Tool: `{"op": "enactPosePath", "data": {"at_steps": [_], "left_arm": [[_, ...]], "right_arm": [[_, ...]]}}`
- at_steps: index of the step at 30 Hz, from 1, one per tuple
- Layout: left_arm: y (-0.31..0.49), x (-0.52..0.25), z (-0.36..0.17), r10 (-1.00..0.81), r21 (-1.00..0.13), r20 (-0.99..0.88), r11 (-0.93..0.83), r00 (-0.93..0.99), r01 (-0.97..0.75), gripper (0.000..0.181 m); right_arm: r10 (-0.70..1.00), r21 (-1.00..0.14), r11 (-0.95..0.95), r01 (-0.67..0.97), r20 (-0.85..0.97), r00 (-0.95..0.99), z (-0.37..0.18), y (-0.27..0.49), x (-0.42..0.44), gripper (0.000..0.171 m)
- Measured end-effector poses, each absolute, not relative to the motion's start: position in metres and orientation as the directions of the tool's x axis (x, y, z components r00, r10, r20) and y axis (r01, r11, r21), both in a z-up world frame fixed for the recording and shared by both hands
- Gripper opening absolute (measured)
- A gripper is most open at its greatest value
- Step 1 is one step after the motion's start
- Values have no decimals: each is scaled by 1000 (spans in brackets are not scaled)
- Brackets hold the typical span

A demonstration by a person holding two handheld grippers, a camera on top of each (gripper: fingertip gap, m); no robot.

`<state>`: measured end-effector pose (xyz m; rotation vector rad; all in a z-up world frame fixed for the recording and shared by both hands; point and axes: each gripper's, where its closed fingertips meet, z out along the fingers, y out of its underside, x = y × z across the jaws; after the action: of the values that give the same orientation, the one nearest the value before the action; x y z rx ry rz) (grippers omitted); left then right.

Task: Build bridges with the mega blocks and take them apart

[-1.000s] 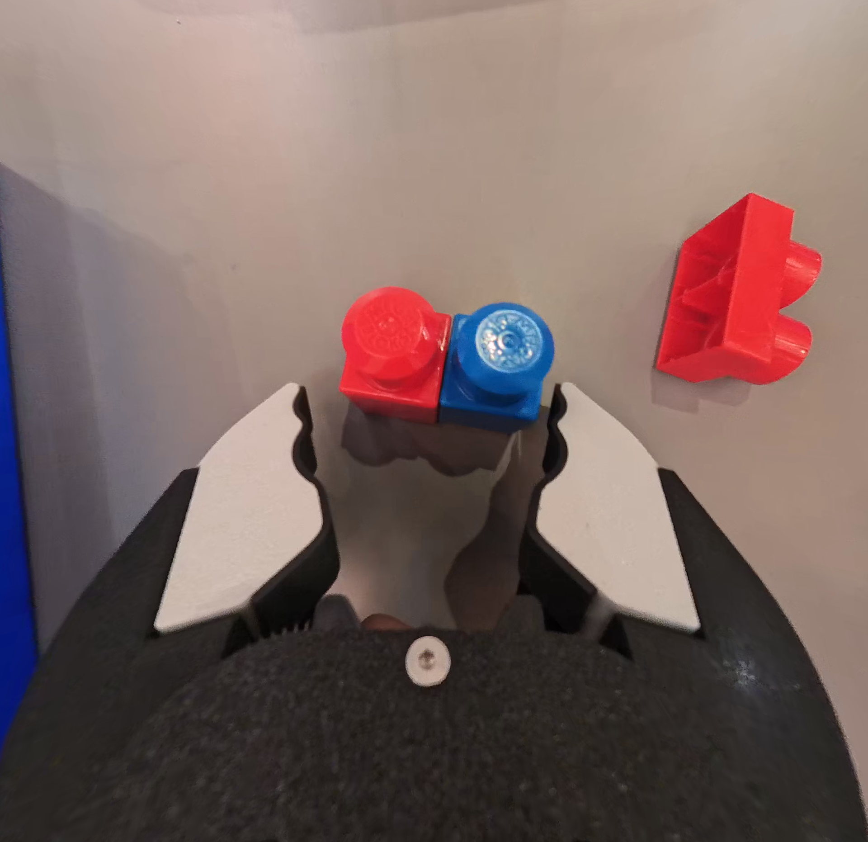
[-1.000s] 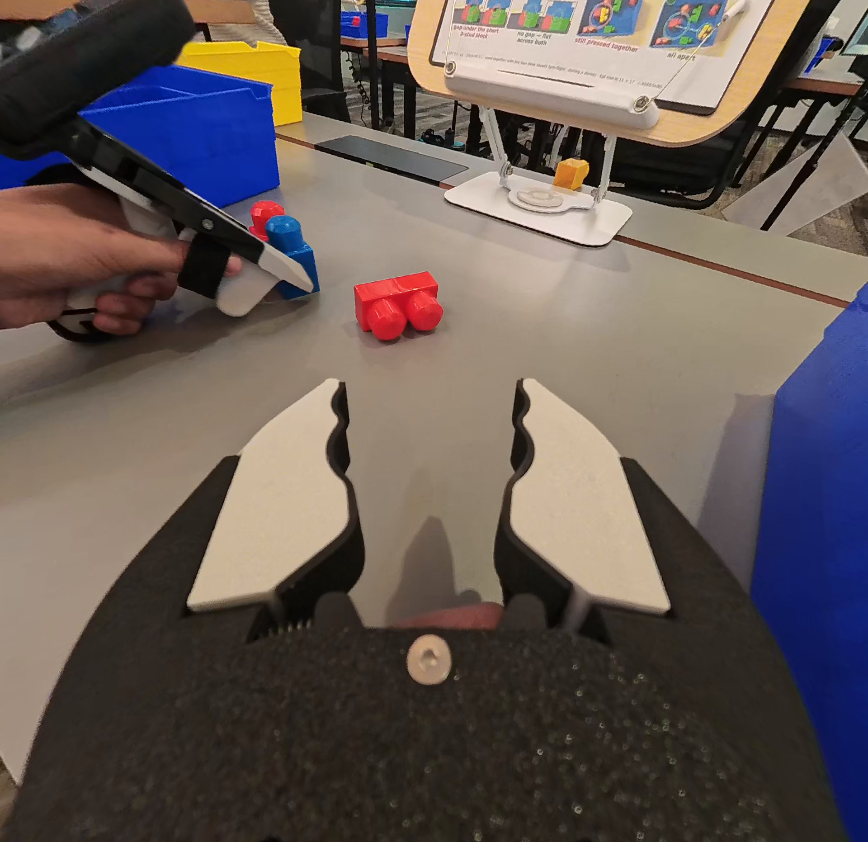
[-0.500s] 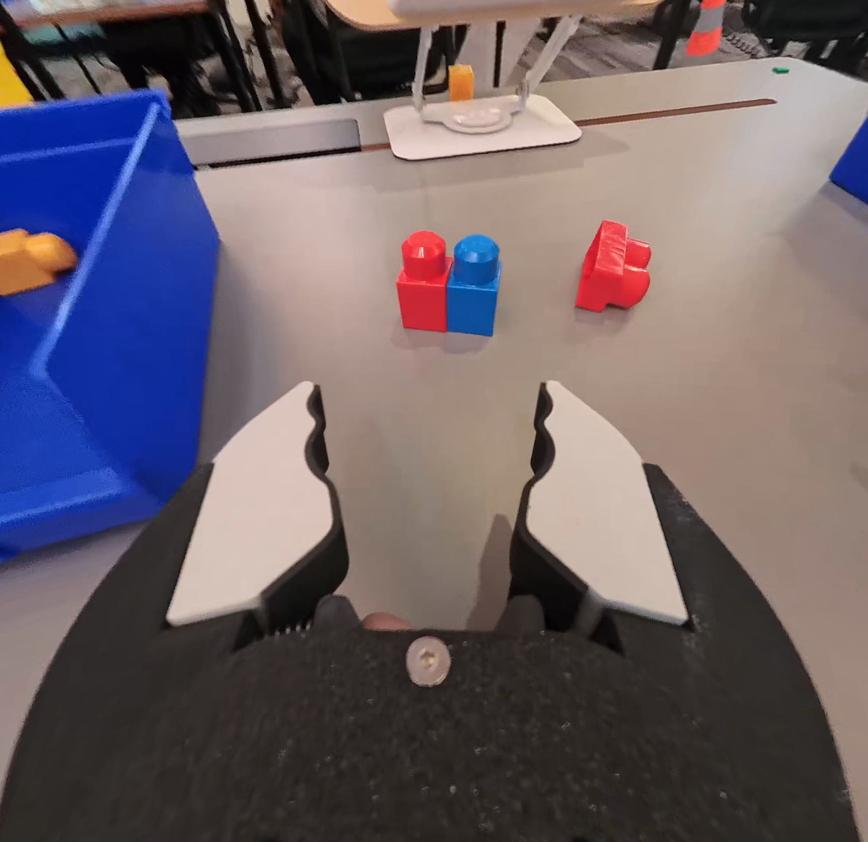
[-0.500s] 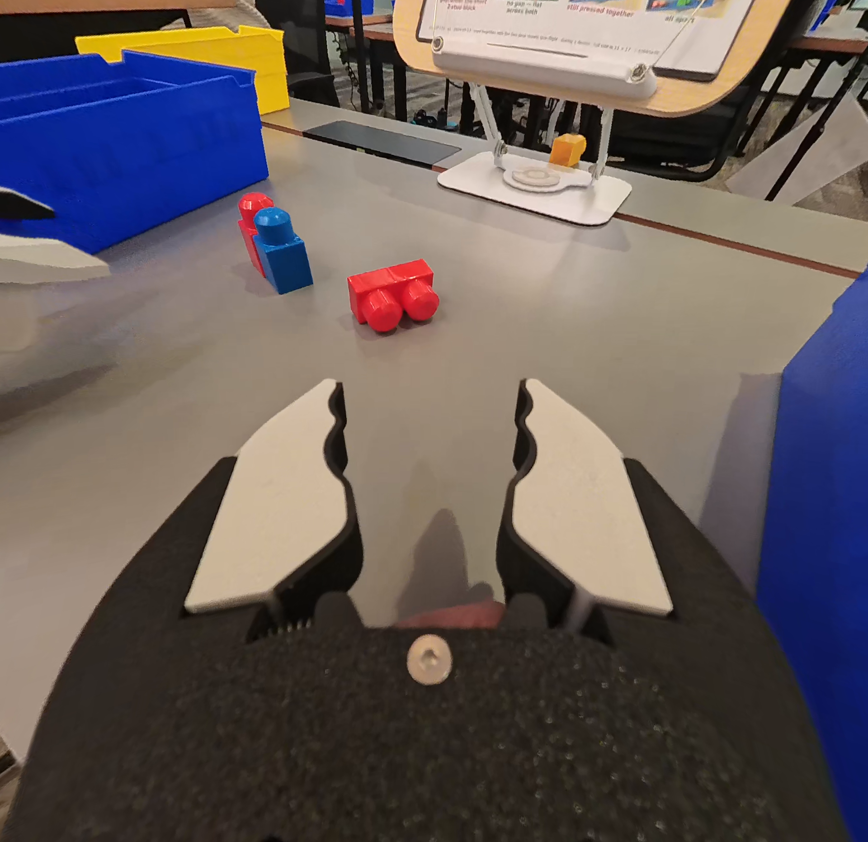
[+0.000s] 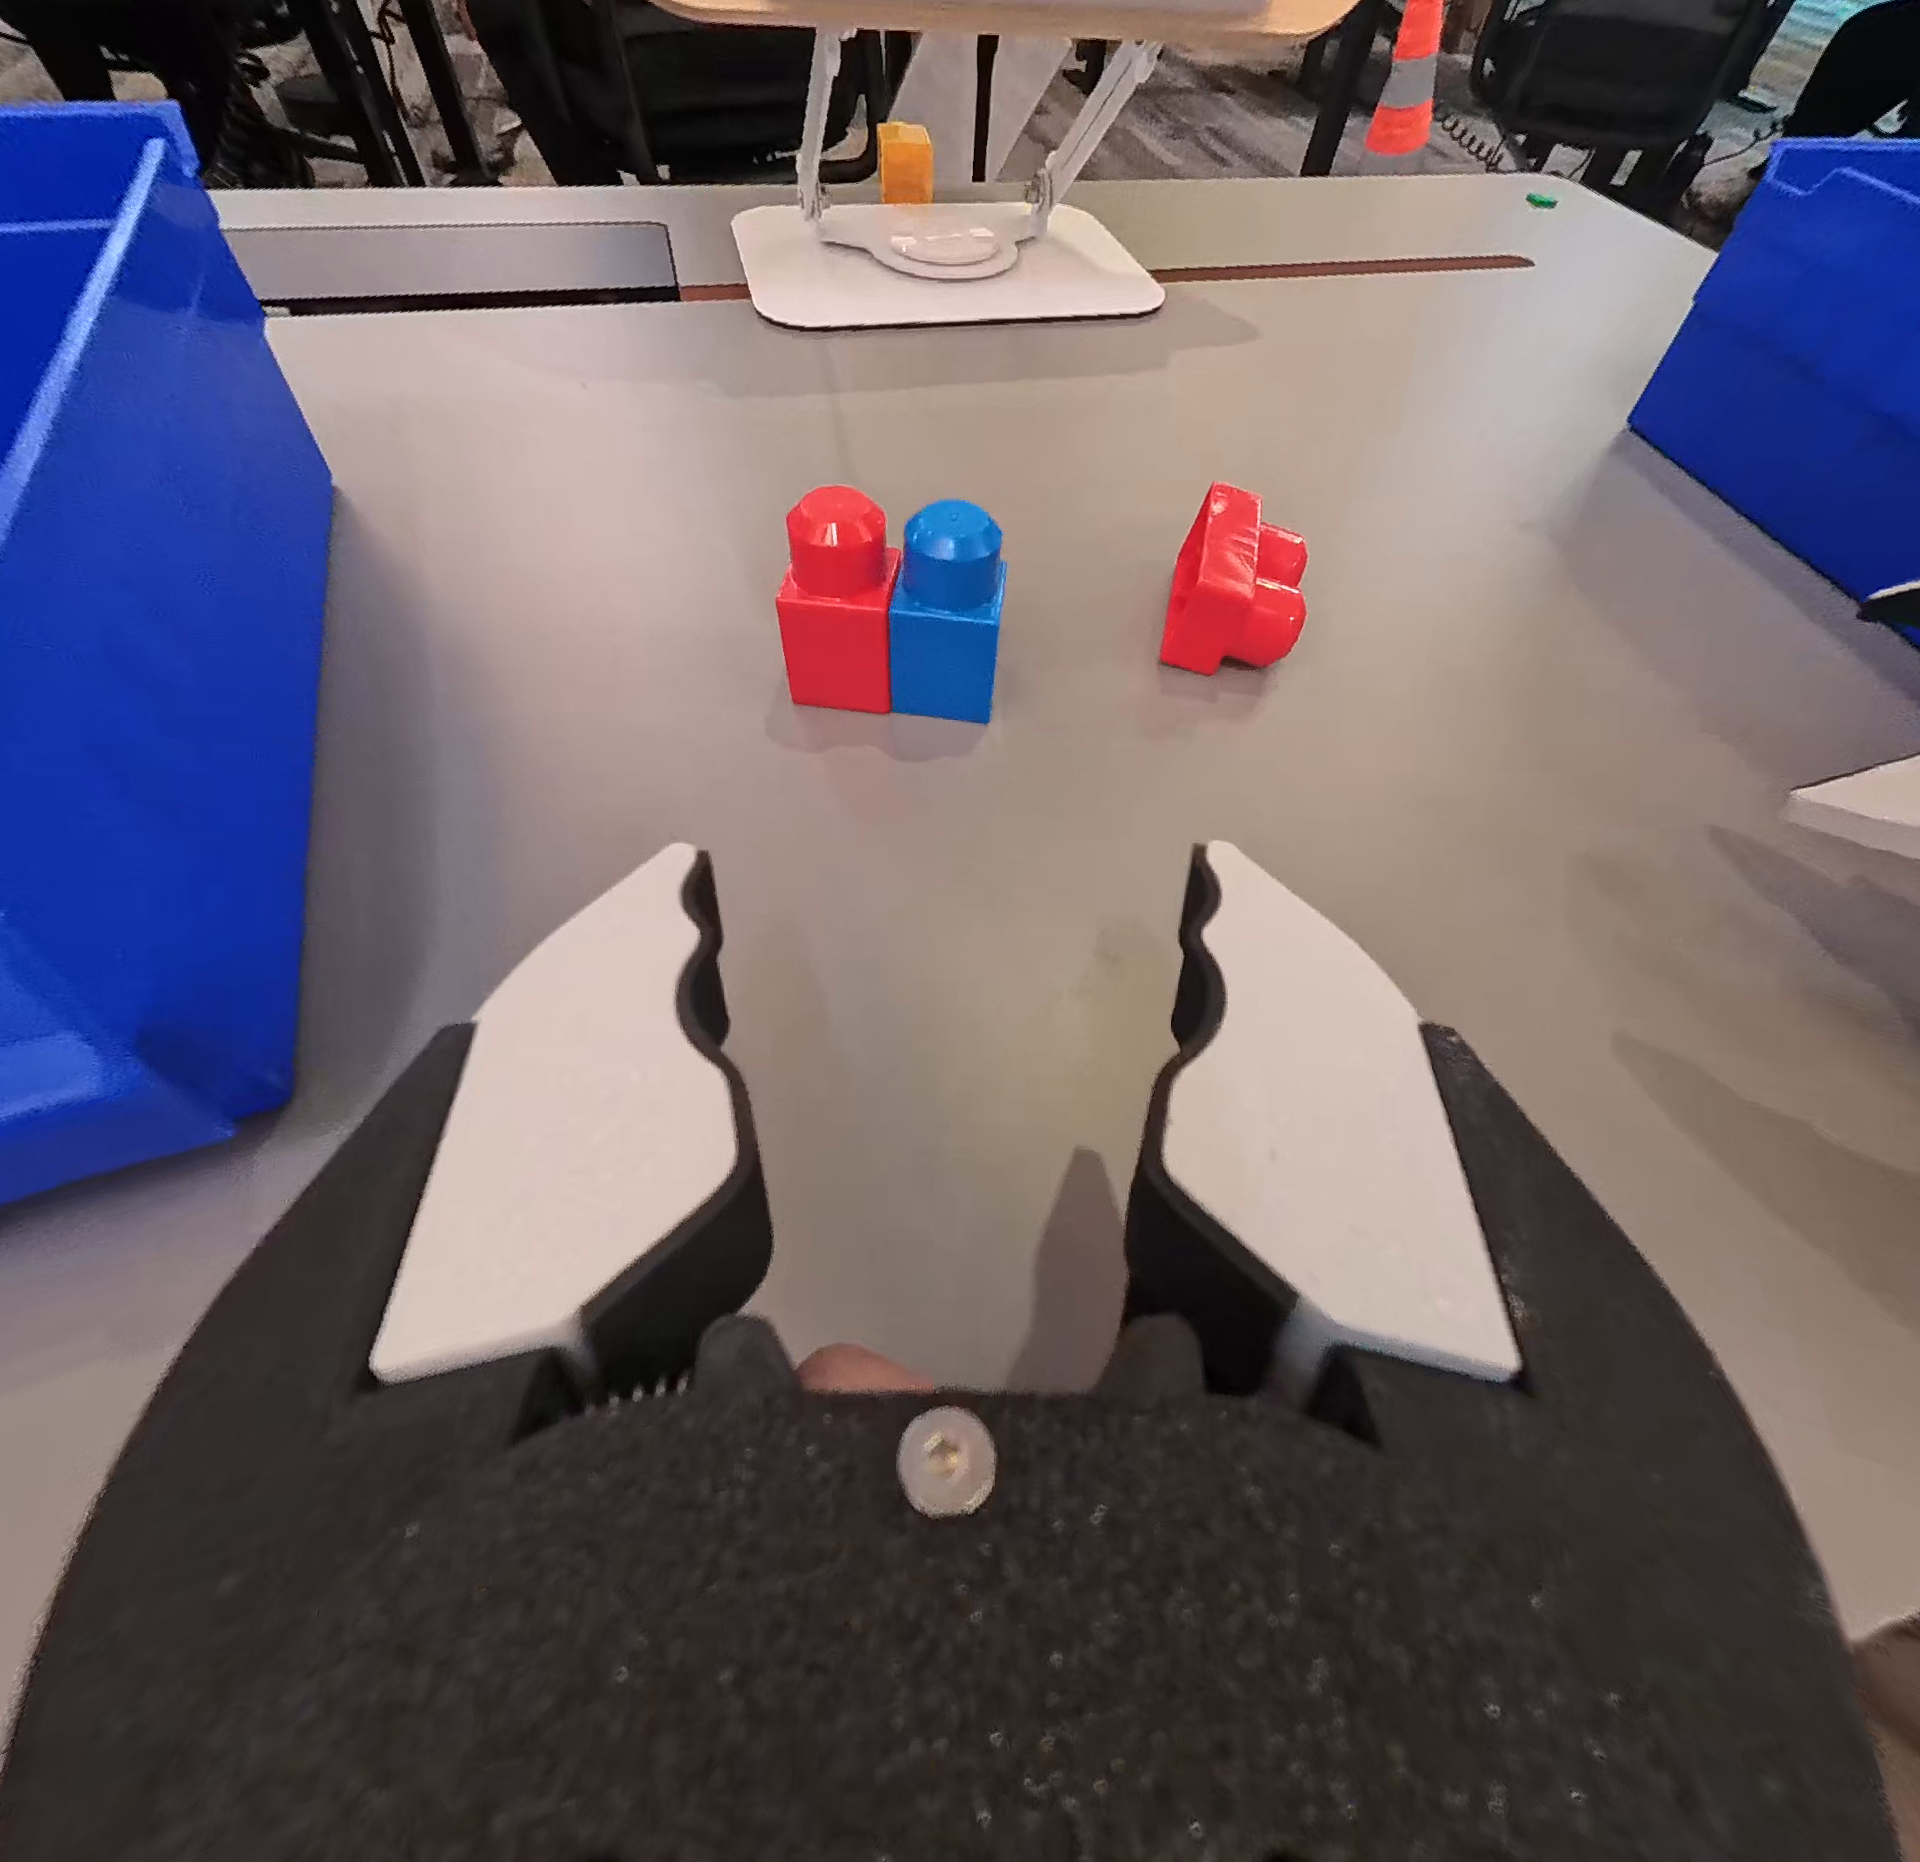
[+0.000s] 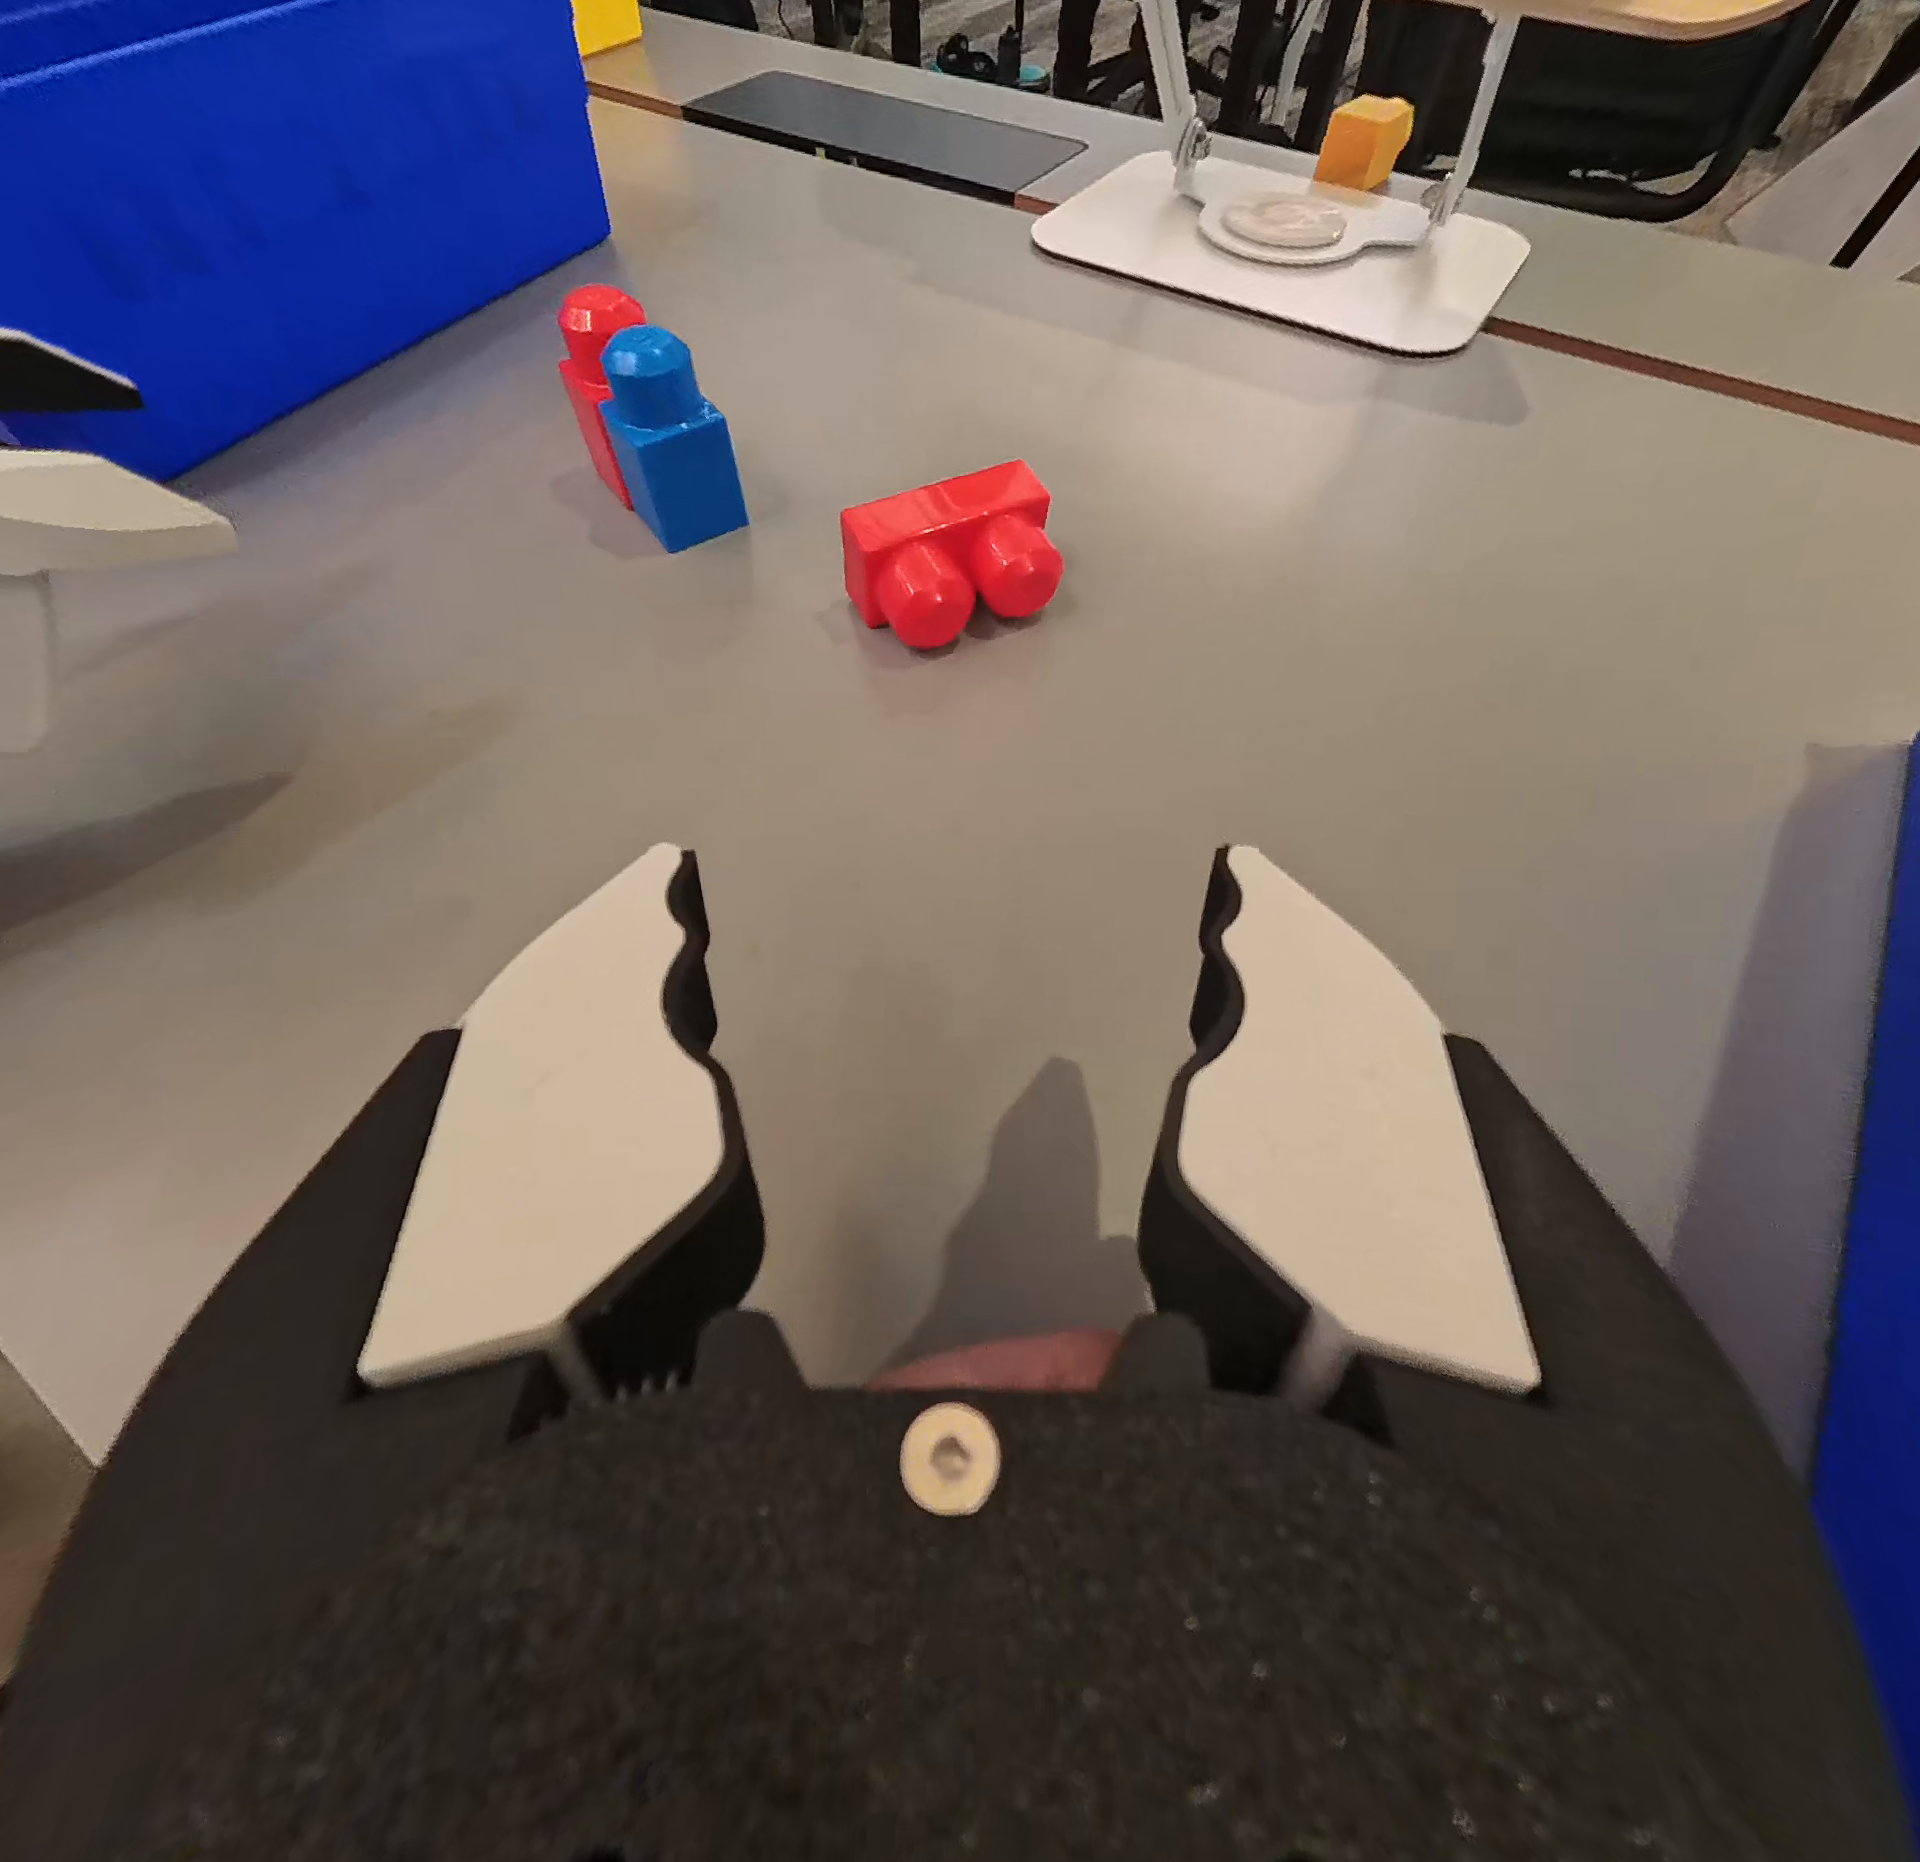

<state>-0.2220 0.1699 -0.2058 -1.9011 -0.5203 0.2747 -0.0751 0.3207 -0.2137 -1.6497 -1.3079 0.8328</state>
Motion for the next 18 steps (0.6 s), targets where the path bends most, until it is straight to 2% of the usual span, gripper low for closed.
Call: {"op": "enactPosePath", "data": {"at_steps": [6,14,18], "left_arm": [[170,-220,-205,475,-923,45,-317,879,219,83],[177,-215,-210,445,-910,54,-346,894,227,82],[178,-213,-207,428,-913,66,-338,901,228,79]], "right_arm": [[966,-901,-142,410,-36,255,-216,322,-79,88],[974,-849,-158,505,-48,223,-222,330,-123,88],[994,-819,-57,571,6,108,-235,339,-161,89]]}}
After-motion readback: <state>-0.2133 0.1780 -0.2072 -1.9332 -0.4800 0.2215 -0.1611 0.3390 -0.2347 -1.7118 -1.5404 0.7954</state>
